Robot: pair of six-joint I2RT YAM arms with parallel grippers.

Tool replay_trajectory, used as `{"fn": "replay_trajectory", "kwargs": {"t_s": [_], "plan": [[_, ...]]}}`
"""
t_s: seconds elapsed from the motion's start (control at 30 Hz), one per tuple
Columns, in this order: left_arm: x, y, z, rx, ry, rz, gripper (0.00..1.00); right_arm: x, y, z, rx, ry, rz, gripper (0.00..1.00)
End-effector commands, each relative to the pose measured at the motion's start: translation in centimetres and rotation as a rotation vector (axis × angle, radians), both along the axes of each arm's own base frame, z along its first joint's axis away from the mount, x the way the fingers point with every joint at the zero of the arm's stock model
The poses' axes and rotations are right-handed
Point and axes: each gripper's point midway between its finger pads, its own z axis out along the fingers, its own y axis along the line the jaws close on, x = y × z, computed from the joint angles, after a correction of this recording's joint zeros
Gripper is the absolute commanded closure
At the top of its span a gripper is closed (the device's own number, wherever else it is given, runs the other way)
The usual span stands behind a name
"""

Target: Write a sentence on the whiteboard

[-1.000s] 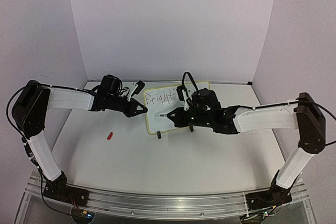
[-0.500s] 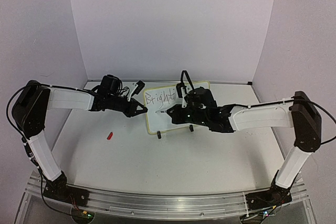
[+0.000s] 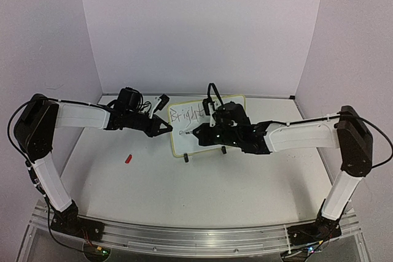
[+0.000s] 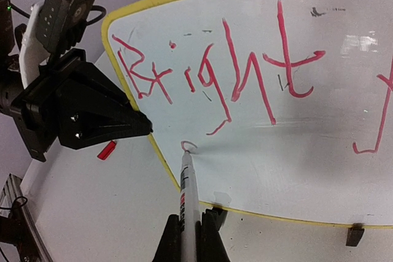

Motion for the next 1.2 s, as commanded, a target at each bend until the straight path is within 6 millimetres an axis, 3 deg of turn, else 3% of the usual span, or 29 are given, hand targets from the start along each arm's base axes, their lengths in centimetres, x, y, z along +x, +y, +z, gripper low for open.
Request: {"fn": "replay_trajectory", "kwargs": {"t_s": [0.0, 0.27, 0.5, 0.63, 0.93, 1.17], "plan": [[1.0, 1.2, -0.7, 0.068, -0.021, 0.055, 1.00, -0.1, -1.4, -2.9, -0.061, 0.042, -0.037, 1.00], [1.1, 1.2, -0.7, 0.069, -0.021, 0.055, 1.00, -0.8, -1.4, -5.7, -0.103, 0.090, -0.031, 1.00], [1.1, 1.2, -0.7, 0.071, -0.021, 0.056, 1.00, -1.0, 0.0, -6.7, -0.110, 0.097, -0.010, 1.00], [1.1, 1.2, -0.7, 0.071, -0.021, 0.056, 1.00, -0.9, 0.6, -5.7, -0.062, 0.083, -0.015, 1.00], [1.0, 1.2, -0.7, 0.069, -0.020, 0.057, 1.00, -1.5, -0.1, -0.4, 0.092, 0.026, -0.033, 1.00], [1.0, 1.2, -0.8, 0.066, -0.019, 0.056, 1.00, -2.0, 0.3, 0.0, 0.106, 0.031, 0.004, 1.00]]}}
